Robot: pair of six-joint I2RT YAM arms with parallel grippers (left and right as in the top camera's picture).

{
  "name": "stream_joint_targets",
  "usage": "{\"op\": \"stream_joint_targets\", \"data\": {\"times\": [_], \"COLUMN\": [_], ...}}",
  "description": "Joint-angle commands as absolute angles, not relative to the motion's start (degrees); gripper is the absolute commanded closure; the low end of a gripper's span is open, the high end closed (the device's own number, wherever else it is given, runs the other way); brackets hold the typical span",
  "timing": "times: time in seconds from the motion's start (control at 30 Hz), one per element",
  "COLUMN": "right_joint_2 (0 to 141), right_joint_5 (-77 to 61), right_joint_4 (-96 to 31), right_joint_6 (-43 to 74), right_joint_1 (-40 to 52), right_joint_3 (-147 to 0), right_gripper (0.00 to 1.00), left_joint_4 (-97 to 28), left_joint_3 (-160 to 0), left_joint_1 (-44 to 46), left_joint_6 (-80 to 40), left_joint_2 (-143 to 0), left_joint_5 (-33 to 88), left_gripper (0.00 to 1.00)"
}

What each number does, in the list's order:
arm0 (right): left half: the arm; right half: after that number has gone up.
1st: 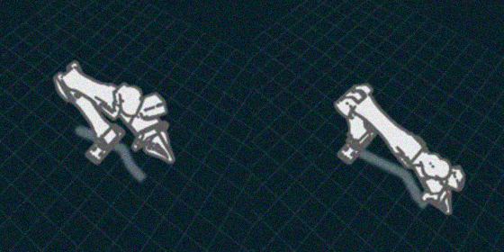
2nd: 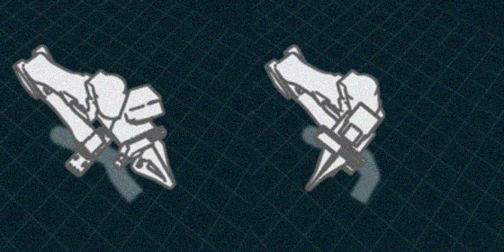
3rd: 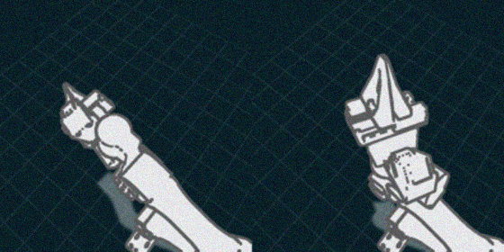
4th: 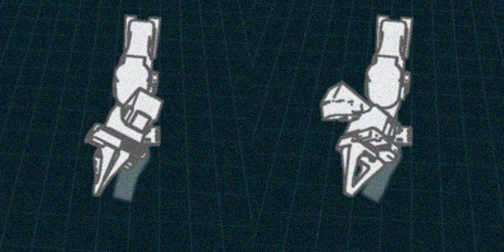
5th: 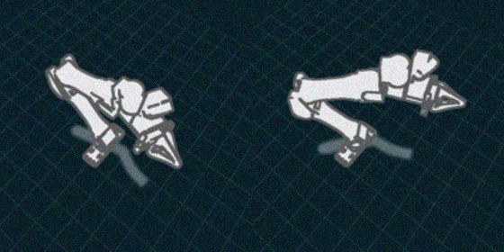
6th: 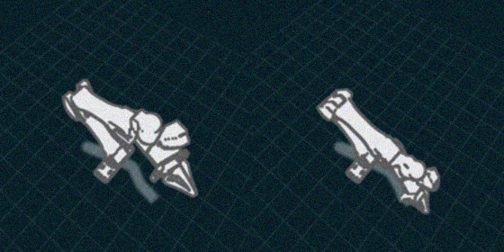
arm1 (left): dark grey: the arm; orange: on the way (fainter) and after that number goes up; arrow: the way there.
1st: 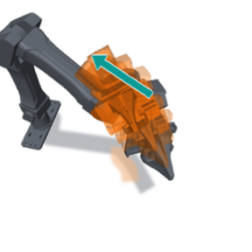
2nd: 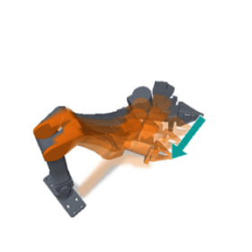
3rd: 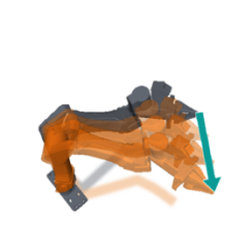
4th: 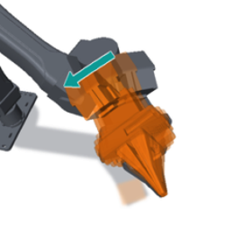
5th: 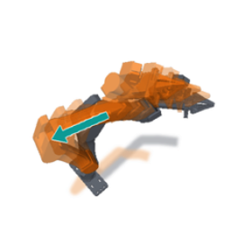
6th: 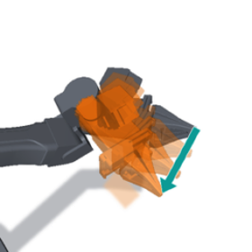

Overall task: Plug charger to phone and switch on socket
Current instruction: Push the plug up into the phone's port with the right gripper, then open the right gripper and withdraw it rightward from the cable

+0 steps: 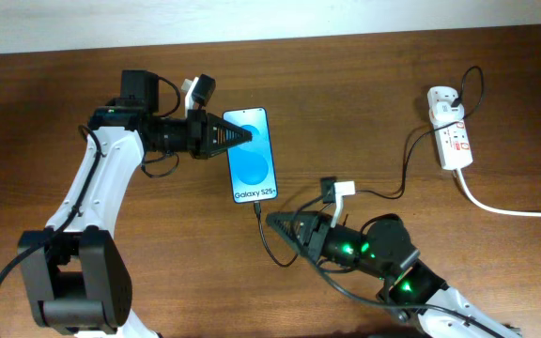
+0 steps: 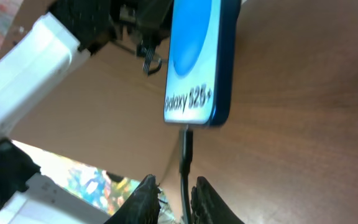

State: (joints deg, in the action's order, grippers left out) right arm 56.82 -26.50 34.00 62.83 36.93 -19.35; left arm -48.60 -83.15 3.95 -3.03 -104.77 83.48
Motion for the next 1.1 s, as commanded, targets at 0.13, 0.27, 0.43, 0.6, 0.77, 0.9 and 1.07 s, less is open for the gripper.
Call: {"op": "stream_joint_targets", "data": {"times": [0.13, 0.27, 0.43, 0.6, 0.77, 0.9, 1.07], "right_joint_2": [53.4, 50.5, 47.5, 46.7, 46.7, 46.7, 46.7], "right_joint_5": [-35.4, -36.7, -35.4, -33.7, -30.8, -26.7, -21.5], "right_joint_4": [29.9, 21.8, 11.5, 4.4, -3.9, -15.6, -30.9], "right_joint_6": [62.4, 59.6, 55.7, 52.1, 48.2, 43.0, 36.4], "right_joint_1": [27.0, 23.1, 21.5, 21.2, 21.2, 21.3, 21.3], "right_joint_3": [-20.2, -20.2, -20.2, -20.7, -23.9, -29.6, -38.1], "right_gripper": [0.75, 0.73, 0.72, 0.72, 0.72, 0.73, 0.73], "left_joint_4": [-48.5, -48.5, -48.5, -48.6, -48.7, -48.7, -48.1], "left_joint_3": [-83.5, -83.5, -83.5, -83.4, -83.4, -83.4, -83.4], "left_joint_1": [3.4, 3.4, 3.4, 3.4, 3.4, 3.4, 3.4], "left_joint_6": [-3.8, -3.8, -3.8, -3.8, -3.8, -3.8, -3.8], "left_joint_2": [-104.6, -104.6, -104.6, -104.6, -104.9, -106.5, -110.1], "left_joint_5": [80.4, 79.2, 74.4, 66.2, 61.5, 59.9, 59.9], "left_gripper": [1.00, 1.00, 1.00, 1.00, 1.00, 1.00, 1.00]}}
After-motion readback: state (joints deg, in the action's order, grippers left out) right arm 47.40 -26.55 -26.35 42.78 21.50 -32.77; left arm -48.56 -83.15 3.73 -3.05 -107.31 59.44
